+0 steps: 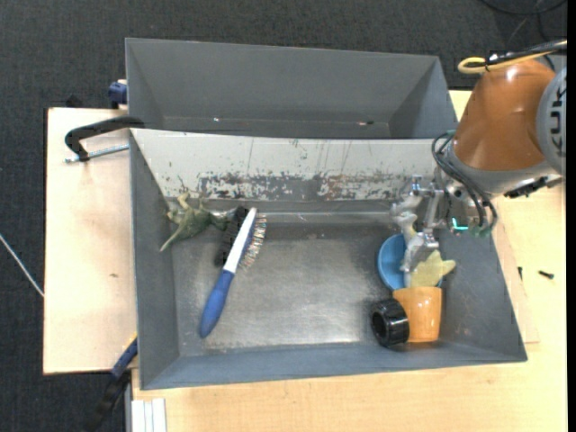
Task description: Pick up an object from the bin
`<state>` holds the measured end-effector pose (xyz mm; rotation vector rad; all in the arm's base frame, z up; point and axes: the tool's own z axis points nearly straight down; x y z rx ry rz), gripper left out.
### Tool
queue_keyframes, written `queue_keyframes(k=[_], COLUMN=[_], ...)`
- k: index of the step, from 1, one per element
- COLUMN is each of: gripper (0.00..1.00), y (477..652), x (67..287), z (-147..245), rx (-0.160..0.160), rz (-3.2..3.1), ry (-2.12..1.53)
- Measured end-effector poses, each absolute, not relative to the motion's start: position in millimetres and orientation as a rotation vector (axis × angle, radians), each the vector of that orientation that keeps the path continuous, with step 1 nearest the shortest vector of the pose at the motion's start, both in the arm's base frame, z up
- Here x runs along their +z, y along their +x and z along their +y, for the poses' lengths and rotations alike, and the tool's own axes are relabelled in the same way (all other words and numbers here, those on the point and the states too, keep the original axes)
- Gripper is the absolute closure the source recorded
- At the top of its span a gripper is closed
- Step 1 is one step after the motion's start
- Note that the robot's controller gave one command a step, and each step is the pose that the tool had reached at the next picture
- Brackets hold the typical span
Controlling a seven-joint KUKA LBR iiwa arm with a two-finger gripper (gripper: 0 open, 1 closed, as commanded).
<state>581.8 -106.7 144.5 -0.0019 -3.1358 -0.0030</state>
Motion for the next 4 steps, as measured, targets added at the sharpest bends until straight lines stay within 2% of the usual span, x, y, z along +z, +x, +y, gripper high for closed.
queue_keyframes(k=[1, 2, 3, 4], gripper=[0.0, 0.0, 0.0, 0.0], y=[603.9, 601.4, 602.7, 605.0], x=[73.3, 102.3, 103.3, 74.2], z=[-97.9, -88.7, -81.4, -62.8], rx=[0.0, 0.003, 0.001, 0.004], rz=[-3.09, -2.914, -2.821, -2.565], ry=[0.595, 1.196, 1.396, 1.821])
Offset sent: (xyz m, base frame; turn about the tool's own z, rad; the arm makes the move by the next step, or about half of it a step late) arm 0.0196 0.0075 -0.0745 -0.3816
